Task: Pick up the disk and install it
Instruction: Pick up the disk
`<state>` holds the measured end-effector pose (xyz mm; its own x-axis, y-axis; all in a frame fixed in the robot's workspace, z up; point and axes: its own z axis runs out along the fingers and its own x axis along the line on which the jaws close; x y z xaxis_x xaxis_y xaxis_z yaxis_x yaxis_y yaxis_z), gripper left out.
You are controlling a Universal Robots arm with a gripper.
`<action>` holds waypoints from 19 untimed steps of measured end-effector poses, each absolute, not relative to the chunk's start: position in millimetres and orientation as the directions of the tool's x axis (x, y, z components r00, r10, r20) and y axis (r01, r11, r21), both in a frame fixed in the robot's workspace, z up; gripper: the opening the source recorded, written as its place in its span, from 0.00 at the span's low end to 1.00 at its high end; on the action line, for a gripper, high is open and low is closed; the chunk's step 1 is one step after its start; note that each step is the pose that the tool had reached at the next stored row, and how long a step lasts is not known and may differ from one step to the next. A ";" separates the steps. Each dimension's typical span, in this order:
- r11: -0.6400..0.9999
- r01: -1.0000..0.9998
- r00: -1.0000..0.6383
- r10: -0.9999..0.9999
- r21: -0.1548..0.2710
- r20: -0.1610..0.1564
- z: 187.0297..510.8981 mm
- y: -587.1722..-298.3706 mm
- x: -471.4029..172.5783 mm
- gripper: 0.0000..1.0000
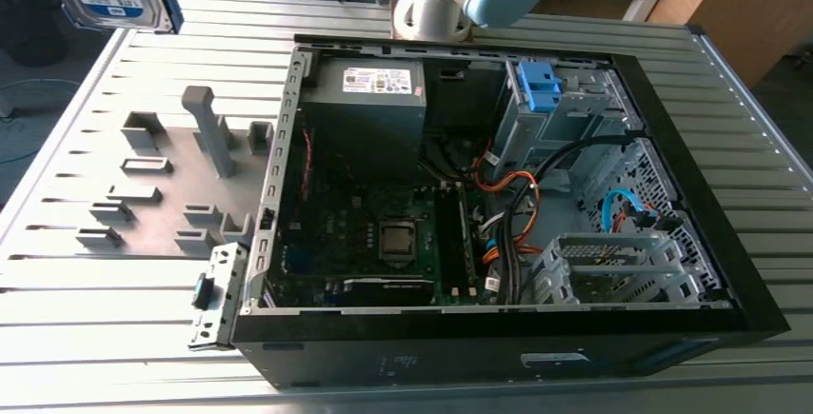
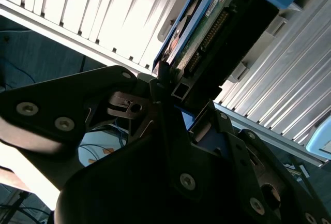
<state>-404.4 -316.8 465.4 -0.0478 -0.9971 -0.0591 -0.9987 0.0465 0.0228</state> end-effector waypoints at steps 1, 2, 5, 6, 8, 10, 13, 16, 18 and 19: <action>0.047 -0.999 -0.048 -0.997 0.023 -0.059 465.7 -316.8 -404.4 0.36; 0.047 -0.999 -0.048 -0.997 0.023 -0.059 466.0 -316.8 -404.3 0.36; 0.047 -0.999 -0.048 -0.997 0.023 -0.059 466.8 -316.8 -404.3 0.36; 0.047 -0.999 -0.048 -0.997 0.023 -0.059 467.2 -316.8 -404.3 0.36; 0.047 -0.999 -0.048 -0.997 0.023 -0.059 467.7 -316.8 -404.3 0.36; 0.047 -0.999 -0.048 -0.997 0.023 -0.059 468.3 -316.8 -404.2 0.36; 0.047 -0.999 -0.048 -0.997 0.023 -0.059 469.1 -316.8 -404.2 0.36; 0.047 -0.999 -0.048 -0.997 0.023 -0.059 469.9 -316.8 -404.2 0.36; 0.047 -0.999 -0.048 -0.997 0.023 -0.059 470.3 -316.8 -404.2 0.36; 0.047 -0.999 -0.048 -0.997 0.023 -0.059 470.6 -316.8 -404.2 0.36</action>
<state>-404.2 -316.8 470.6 -0.0479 -0.9971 -0.0594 -0.9987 0.0466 0.0228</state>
